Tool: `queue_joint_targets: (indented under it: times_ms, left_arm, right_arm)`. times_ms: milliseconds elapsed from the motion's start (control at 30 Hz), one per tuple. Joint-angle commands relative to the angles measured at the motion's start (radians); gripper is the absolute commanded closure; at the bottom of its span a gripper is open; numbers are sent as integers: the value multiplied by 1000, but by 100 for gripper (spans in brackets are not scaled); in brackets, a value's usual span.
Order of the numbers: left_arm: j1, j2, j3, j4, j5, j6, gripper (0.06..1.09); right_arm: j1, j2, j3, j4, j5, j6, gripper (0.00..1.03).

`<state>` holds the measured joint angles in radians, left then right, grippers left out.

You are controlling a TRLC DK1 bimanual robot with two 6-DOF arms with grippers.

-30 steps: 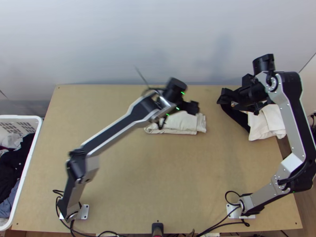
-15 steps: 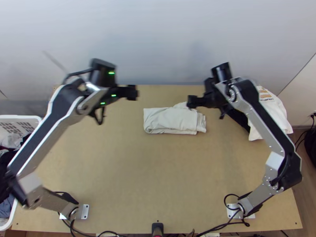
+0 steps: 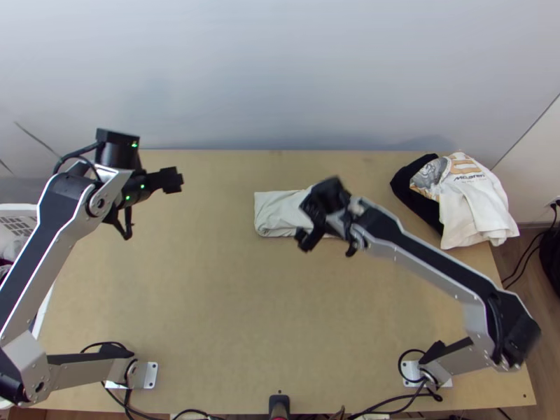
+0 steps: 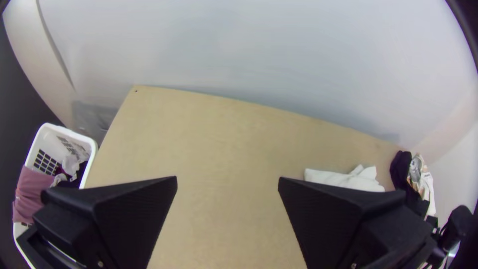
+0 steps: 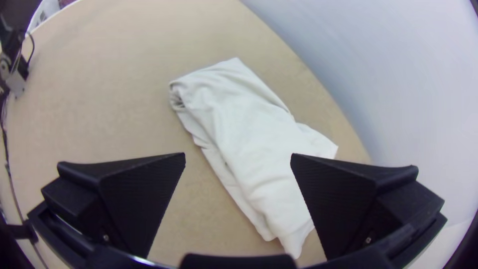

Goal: Fold the t-shirt

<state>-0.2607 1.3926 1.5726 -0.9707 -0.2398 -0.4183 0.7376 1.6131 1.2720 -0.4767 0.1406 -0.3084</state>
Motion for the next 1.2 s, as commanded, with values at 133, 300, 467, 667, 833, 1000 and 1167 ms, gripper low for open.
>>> queue_joint_targets:
  times_ms: [133, 300, 467, 667, 833, 1000, 1167]
  left_arm:
    - [92, -79, -118, 1, 0, -22, 10]
    - [106, -87, -128, 0, 0, -19, 10]
    - [106, -90, -132, 1, 0, -23, 10]
    - [107, -96, -137, 0, 0, -22, 11]
    - [106, -99, -141, 0, 0, -20, 11]
    - [106, -104, -148, 1, 0, -17, 11]
    - [106, -104, -149, 1, 0, -17, 11]
  right_arm:
    - [80, 18, -324, 320, 45, -279, 4]
    - [55, 54, -408, 518, 45, -405, 4]
    - [22, 105, -372, 555, 50, -396, 4]
    - [-18, 176, -307, 572, 53, -406, 5]
    - [-41, 235, -258, 606, 70, -409, 4]
    - [-55, 303, -203, 644, 97, -428, 4]
    - [-63, 357, -141, 662, 129, -442, 5]
